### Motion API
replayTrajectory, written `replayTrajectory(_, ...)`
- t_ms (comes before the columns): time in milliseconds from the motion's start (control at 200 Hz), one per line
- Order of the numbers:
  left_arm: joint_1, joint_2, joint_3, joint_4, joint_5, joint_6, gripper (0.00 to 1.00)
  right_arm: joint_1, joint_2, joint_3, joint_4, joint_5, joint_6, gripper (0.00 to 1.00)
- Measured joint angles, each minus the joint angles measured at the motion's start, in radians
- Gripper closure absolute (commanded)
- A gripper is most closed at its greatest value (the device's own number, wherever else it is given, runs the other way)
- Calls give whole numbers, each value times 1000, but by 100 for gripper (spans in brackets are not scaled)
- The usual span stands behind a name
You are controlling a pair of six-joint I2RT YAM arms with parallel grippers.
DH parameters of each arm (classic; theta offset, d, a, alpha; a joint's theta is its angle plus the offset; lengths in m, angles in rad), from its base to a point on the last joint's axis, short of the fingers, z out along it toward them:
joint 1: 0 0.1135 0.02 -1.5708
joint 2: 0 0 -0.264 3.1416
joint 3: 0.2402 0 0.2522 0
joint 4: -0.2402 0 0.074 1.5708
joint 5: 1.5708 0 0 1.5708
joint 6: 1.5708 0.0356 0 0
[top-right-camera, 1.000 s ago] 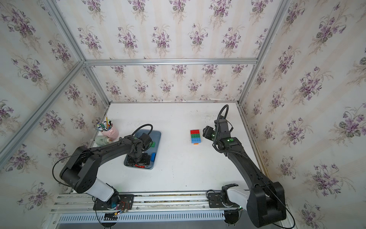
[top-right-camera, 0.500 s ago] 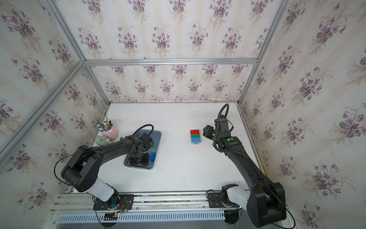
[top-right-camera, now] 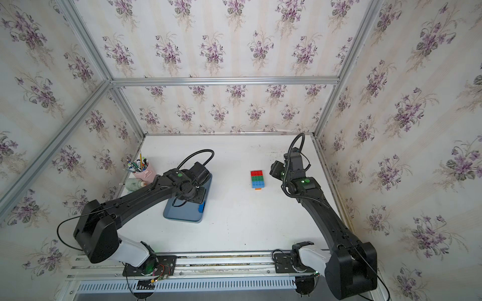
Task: Assemble a rectangle with lego
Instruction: Pick up the lego brick from the center of the board, then place the lego brick at the center of the board, then pick up the lego brick from the center of the board.
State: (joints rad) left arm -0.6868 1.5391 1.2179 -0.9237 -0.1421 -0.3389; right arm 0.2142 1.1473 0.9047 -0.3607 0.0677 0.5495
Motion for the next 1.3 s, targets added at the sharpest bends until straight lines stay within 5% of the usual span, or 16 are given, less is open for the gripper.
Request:
replayTrajectory(275,-211,218,174,56,14,389,41,-154,-142,-62,-99,119,56,36)
replayTrajectory(669,-238,450,196,108,85,738,34,-175,-297,-101,-169,194,91,35)
replayTrajectory(829,-236,463,189,143,106,815,27,-175,-306,-99,-184,186,98,33)
replayTrajectory(944,-235,475,195,156,108,845,20,-175,-317,-92,-192,170,97,19)
replayTrajectory(1079,-236,449,170,185,108,855,16,-175,-332,-71,-212,137,79,16)
replayTrajectory(1299,-233,172,39,324,83,788,1,-175,-345,32,-269,68,23,19)
